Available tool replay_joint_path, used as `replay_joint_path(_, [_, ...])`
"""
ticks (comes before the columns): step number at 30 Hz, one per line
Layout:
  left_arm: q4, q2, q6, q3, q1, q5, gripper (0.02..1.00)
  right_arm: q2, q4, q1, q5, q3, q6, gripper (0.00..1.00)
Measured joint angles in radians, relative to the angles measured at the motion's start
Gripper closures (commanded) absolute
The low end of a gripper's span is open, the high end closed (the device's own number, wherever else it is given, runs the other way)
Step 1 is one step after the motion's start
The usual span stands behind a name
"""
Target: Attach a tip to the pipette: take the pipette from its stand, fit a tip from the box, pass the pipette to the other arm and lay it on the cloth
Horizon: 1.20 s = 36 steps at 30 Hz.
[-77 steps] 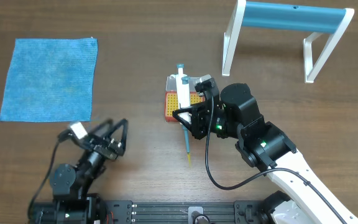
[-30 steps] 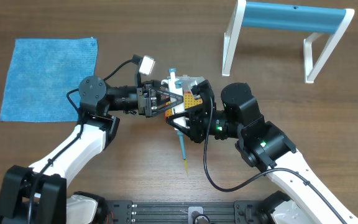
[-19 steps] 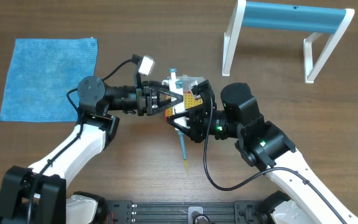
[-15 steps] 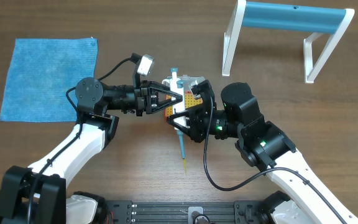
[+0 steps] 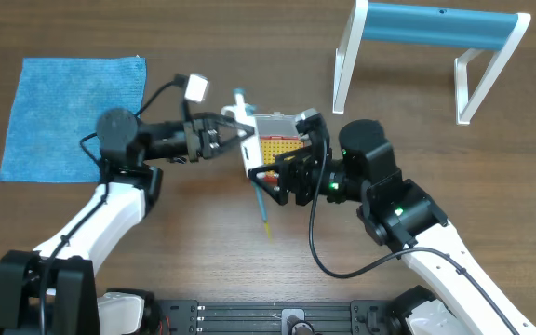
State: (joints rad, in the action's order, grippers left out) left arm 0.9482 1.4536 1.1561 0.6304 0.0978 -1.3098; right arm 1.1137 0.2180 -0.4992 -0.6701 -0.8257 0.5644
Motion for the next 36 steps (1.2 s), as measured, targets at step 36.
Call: replay_joint_path(36, [-2.536, -0.029, -1.035, 0.871, -0.510, 1.226, 0.989, 0.053, -0.039, 0.074, -0.019, 0.000, 0.000, 0.172])
